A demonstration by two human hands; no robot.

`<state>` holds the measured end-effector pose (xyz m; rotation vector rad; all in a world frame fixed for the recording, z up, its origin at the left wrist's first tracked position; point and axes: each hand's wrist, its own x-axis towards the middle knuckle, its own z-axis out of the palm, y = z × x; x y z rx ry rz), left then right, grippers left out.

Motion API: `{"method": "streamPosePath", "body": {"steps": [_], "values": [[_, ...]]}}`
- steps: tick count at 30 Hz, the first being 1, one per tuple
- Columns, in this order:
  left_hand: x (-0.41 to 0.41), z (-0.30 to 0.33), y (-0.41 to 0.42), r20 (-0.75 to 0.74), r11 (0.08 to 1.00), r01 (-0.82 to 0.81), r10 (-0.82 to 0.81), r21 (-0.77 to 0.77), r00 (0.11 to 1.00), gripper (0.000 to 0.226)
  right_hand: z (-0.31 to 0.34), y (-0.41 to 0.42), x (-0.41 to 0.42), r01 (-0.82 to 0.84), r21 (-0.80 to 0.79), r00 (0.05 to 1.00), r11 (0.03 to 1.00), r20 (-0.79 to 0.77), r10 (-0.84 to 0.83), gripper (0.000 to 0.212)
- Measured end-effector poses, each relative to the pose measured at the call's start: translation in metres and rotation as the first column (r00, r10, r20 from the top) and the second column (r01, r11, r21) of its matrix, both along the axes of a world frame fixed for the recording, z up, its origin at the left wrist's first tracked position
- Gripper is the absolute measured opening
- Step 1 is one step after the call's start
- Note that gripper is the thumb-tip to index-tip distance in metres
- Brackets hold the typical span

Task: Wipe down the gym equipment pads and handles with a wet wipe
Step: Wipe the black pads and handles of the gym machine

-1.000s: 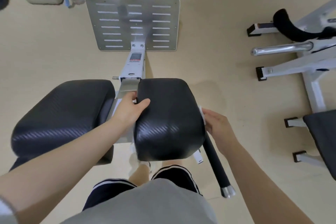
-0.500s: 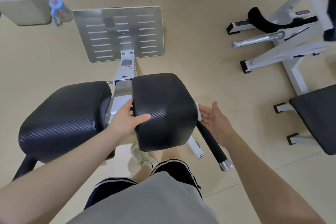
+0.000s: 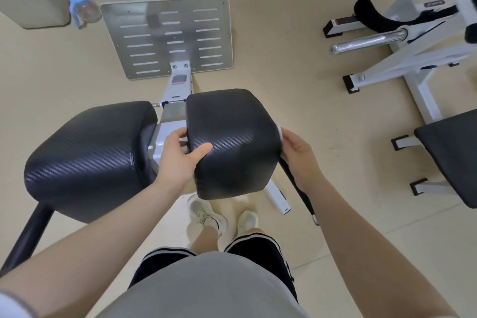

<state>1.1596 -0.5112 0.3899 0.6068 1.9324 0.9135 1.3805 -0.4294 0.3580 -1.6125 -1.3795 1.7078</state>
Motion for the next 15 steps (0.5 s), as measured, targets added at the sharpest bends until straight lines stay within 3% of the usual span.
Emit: {"method": "streamPosePath", "body": {"steps": [6,10,15], "values": [[0.007,-0.01,-0.005,-0.033,0.998,-0.048,0.049,0.034,0.998,0.052,-0.024,-0.06,0.016,0.067,-0.084,0.964,0.994,0.263,-0.043,0.032],[0.005,-0.013,-0.005,-0.009,0.996,-0.084,0.084,0.043,0.996,0.051,-0.027,-0.063,0.01,0.191,-0.106,0.964,0.976,0.207,-0.166,0.031],[0.032,-0.016,-0.024,0.054,0.964,-0.251,0.247,0.082,0.967,0.049,0.0,-0.027,0.005,0.105,0.163,0.987,0.981,0.106,-0.123,0.02]]}}
